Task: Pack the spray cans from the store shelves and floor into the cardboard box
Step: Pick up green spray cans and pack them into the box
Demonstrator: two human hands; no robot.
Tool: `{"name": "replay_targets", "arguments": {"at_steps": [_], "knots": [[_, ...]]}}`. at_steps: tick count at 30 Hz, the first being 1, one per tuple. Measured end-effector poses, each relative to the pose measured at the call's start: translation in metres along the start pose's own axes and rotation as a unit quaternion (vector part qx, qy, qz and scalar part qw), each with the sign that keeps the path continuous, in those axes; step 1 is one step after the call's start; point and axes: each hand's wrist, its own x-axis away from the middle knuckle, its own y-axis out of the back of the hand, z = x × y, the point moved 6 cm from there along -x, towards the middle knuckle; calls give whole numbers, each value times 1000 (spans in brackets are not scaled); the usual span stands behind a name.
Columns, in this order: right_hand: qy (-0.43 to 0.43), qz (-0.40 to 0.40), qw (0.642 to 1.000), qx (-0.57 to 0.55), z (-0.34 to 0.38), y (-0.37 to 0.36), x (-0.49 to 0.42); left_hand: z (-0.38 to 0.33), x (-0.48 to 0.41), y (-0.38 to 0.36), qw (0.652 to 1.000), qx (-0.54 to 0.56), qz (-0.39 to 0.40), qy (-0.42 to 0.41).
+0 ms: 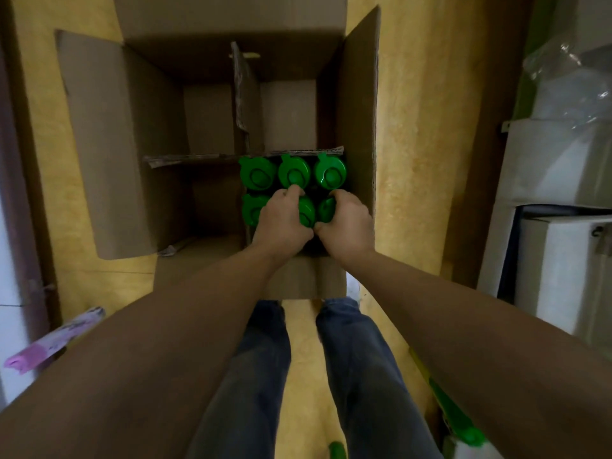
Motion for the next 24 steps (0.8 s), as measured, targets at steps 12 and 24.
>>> {"name": "replay_targets", "arguments": {"at_steps": [12,24], "knots": [[8,-17,1000,-23,-17,-25,-14,13,-28,-29,1000,-25,-15,2],[1,-23,1000,17,-5,-2,-2,3,-2,-10,999,-34,18,7]]}}
